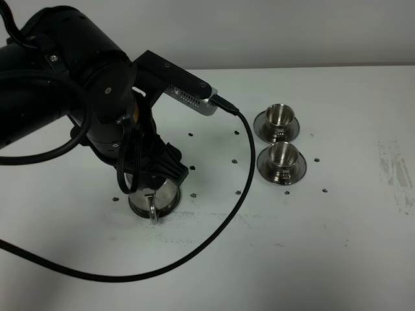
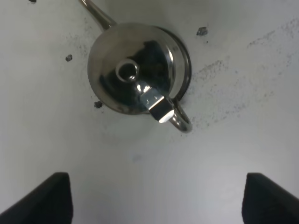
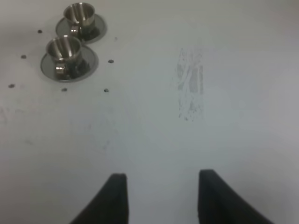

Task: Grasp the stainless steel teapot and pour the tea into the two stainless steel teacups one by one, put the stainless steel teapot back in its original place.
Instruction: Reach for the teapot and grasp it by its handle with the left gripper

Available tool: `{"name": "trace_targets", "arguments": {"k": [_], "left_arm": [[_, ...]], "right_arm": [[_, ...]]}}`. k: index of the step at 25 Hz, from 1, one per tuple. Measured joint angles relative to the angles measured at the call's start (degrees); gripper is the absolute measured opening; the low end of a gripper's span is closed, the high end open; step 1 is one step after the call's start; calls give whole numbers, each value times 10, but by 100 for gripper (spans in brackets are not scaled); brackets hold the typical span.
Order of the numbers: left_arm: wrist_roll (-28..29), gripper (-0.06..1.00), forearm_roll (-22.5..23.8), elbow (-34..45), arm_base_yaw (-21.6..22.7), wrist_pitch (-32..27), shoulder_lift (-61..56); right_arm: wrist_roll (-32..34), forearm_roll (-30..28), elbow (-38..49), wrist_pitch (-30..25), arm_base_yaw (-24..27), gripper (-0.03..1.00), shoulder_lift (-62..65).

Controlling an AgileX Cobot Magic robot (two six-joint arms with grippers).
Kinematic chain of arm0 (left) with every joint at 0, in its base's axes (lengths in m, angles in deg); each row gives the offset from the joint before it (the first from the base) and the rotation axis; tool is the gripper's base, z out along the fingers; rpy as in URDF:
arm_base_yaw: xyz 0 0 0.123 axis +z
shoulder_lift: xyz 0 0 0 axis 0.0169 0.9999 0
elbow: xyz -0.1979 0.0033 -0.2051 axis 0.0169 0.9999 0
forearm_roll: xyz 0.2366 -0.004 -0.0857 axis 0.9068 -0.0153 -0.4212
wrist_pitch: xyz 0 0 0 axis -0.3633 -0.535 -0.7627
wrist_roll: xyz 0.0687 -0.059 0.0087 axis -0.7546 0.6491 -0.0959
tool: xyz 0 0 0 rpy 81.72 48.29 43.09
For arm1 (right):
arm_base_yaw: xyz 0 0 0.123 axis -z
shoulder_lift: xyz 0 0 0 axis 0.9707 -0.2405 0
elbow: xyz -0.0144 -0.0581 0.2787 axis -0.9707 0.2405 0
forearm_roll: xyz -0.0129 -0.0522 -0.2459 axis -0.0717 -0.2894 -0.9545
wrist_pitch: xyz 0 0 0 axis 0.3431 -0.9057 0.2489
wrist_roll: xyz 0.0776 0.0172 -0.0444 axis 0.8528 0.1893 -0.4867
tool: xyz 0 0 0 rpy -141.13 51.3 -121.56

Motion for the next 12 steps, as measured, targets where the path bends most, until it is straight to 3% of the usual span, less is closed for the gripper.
{"name": "trace_targets", "arguments": {"k": [7,12], "left_arm": [[0,72,27,0,0,2,1],[0,72,28,0,0,13,1]], "right_arm": [[2,-1,0,0,43,32,4],[2,-1,0,0,46,30,4]]}}
